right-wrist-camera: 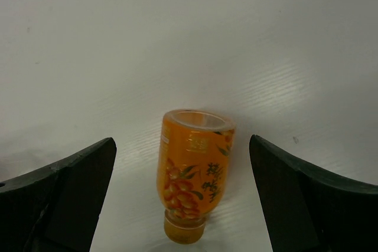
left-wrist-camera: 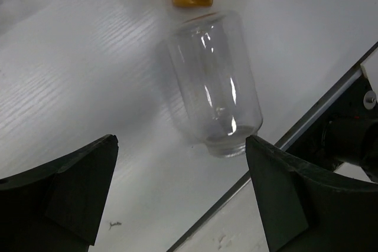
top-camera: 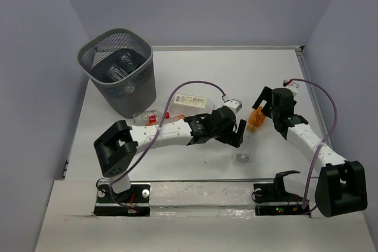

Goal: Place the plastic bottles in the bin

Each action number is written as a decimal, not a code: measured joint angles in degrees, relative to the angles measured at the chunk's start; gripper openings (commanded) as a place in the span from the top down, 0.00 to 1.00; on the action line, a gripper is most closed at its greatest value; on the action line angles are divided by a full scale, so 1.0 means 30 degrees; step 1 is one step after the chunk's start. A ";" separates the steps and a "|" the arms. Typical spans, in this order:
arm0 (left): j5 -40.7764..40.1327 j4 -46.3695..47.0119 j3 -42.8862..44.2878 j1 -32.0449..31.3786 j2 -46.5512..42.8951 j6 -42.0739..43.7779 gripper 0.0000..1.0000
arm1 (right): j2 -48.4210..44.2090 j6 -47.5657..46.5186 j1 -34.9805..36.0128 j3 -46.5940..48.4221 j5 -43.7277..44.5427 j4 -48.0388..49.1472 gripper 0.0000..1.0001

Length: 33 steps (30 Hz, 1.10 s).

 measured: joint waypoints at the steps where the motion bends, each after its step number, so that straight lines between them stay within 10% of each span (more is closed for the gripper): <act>1: 0.0168 0.0270 0.0772 0.0007 0.0991 0.0000 0.01 | 0.0044 0.0058 -0.0117 -0.0160 0.0044 -0.0066 0.00; 19: 0.2499 0.1180 0.6025 0.0029 0.9020 -0.0277 0.05 | 0.3534 0.1056 -0.0729 -0.1078 -0.2127 0.0714 0.16; 24: 0.2142 0.1610 0.5901 0.0044 0.9005 -0.0233 0.22 | 0.3759 0.1552 -0.0729 -0.1239 -0.2492 0.1778 0.43; 33: 0.0678 0.0903 0.2244 0.0036 0.4342 0.0466 0.25 | -0.1632 0.1851 -0.0729 -0.2608 -0.2412 0.1887 0.54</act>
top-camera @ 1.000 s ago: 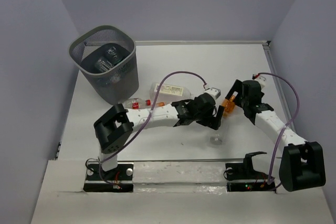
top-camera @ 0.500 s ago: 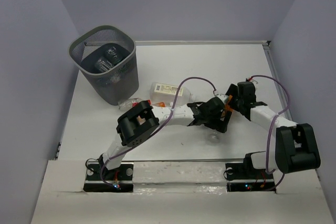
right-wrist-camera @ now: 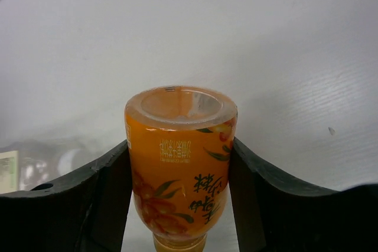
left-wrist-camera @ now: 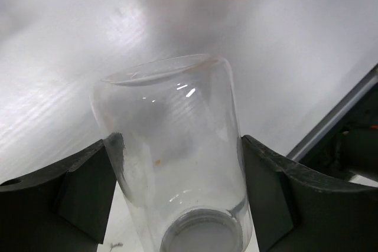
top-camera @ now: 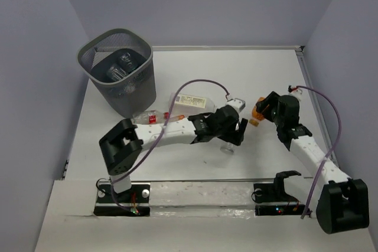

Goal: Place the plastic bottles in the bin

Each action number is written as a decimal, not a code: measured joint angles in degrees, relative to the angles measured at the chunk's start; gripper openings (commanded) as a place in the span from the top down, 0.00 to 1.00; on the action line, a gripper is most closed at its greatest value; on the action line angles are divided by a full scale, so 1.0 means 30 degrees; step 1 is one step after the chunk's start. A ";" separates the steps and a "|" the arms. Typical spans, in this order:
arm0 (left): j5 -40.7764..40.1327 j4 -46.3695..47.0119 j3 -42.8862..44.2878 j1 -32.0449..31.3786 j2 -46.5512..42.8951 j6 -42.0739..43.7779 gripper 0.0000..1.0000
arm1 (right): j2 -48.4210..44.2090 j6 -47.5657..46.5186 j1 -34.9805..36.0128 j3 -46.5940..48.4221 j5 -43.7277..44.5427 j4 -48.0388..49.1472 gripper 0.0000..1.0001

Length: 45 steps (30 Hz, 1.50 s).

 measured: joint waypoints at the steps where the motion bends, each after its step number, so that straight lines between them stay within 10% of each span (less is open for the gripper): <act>1: -0.0634 -0.0401 -0.0204 0.0007 -0.1392 0.0175 0.25 | -0.0685 -0.0015 0.0000 0.0000 -0.0036 0.0000 0.54; 7: -0.3417 -0.1661 0.0131 0.1479 -0.8408 0.1282 0.26 | -0.4845 0.0007 0.0000 0.0000 -0.0954 -0.0029 0.55; 13: -0.6433 -0.2550 0.3031 0.7621 -1.2160 0.3293 0.25 | -0.5625 0.0211 0.0109 0.0000 -0.3104 -0.0051 0.55; 20: -0.9347 -0.0925 0.6091 1.3886 -1.2407 0.5727 0.22 | -0.5537 0.0474 0.2157 0.0153 -0.4146 0.0007 0.55; 22: -0.9675 -0.0510 0.6200 1.5402 -1.1832 0.6237 0.06 | -0.5129 0.0466 0.3264 0.0532 -0.4138 0.0102 0.55; 29: -0.8539 -0.1282 0.5238 1.7478 -0.9792 0.5741 0.01 | -0.2375 0.0160 0.6878 0.3235 -0.3701 0.0874 0.55; 45: -0.0386 -0.3045 -0.5224 1.7391 -2.4392 0.2295 0.01 | 1.2167 -0.4189 1.3362 2.4210 -0.2637 0.2761 0.56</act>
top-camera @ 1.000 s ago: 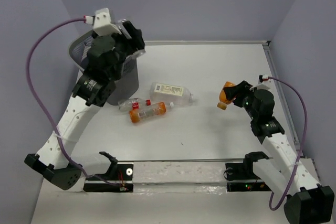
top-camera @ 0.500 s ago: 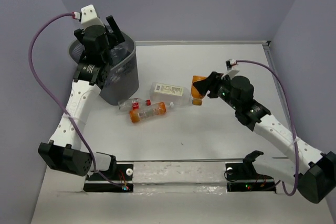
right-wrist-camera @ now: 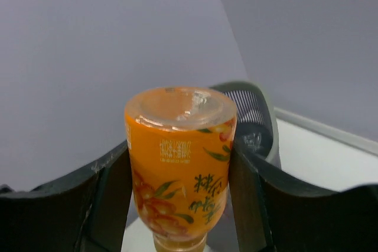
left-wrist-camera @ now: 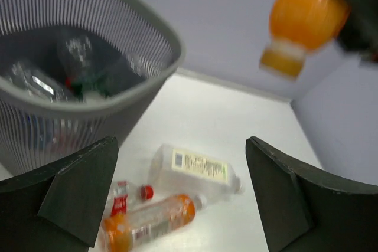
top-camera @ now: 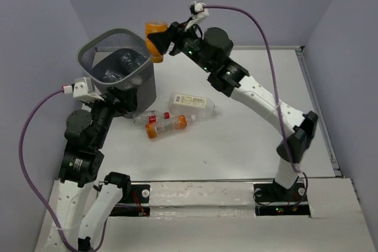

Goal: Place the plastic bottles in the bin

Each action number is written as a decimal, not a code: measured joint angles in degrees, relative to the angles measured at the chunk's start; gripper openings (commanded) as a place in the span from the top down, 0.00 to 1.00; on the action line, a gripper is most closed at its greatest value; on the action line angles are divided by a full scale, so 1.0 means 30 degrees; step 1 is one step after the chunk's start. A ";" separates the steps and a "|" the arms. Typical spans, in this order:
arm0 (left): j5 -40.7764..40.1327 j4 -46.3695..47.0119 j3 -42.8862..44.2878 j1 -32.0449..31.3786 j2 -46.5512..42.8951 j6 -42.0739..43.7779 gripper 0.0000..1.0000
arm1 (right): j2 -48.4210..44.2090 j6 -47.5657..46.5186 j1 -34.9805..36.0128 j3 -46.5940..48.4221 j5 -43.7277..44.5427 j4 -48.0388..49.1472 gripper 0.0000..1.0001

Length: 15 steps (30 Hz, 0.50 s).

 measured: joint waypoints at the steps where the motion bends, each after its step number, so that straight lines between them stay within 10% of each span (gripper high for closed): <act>1: 0.0452 -0.0284 -0.1049 0.0000 -0.0386 -0.0262 0.01 | 0.1566 -0.0204 0.0168 0.1982 -0.0015 -0.0007 0.56; 7: 0.2120 -0.3300 -0.4809 0.0000 -0.1938 -0.1639 0.01 | 1.0615 -0.1275 0.0729 1.4018 0.0284 -0.0291 0.56; 12: 0.3643 -0.4007 -0.5042 0.0000 -0.2798 -0.2302 0.01 | 1.4469 -0.1217 0.1056 1.5824 0.1151 0.2076 0.10; 15: 0.4240 -0.4080 -0.5056 0.0000 -0.2725 -0.2317 0.01 | 1.6167 -0.1996 0.1355 1.6203 0.1392 0.2280 0.07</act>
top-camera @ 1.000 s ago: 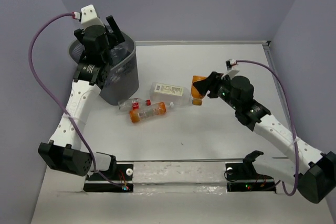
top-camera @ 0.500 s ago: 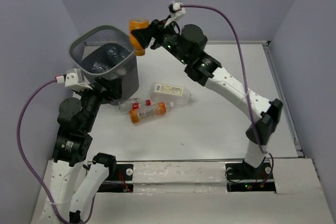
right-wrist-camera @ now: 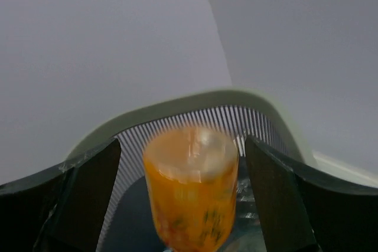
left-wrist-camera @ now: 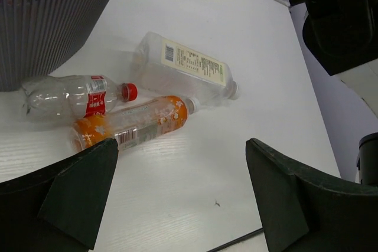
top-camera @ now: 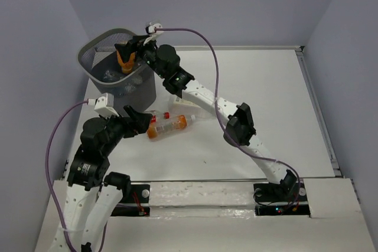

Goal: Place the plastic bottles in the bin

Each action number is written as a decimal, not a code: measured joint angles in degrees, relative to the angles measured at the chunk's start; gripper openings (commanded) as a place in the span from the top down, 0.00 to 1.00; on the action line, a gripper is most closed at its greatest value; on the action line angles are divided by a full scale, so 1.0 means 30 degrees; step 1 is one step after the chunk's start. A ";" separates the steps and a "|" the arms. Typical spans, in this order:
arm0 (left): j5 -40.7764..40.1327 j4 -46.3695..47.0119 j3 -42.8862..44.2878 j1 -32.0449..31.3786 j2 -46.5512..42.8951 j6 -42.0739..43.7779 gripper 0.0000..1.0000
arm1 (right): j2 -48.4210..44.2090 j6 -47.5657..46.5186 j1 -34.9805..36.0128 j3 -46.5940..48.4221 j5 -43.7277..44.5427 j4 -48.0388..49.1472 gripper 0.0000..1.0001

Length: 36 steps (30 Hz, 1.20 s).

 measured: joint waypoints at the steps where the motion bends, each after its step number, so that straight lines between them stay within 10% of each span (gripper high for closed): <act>1: 0.0240 -0.0007 -0.0036 0.0000 0.0131 0.0051 0.01 | 0.0058 -0.0568 0.0117 -0.0539 -0.0058 0.0321 0.07; 6: 0.1931 -0.0036 -0.0539 0.0000 0.1559 0.0619 0.01 | -0.3206 -0.1209 0.0495 -0.4634 -0.0576 0.0663 0.07; 12: 0.2317 -0.0284 -0.0641 -0.1209 0.4262 0.1552 0.01 | -1.4069 -0.1749 0.0619 -1.6269 -0.1384 0.1647 0.08; 23: -0.4685 -0.1027 0.4597 -1.0418 1.3952 0.3264 0.01 | -2.8123 0.1027 -0.1829 -3.5481 -0.0583 0.2317 0.10; 36: -0.7898 0.0342 0.4699 -1.0418 1.8870 0.7956 0.01 | -3.5401 0.3526 -0.2222 -4.0166 0.0933 -0.0138 0.11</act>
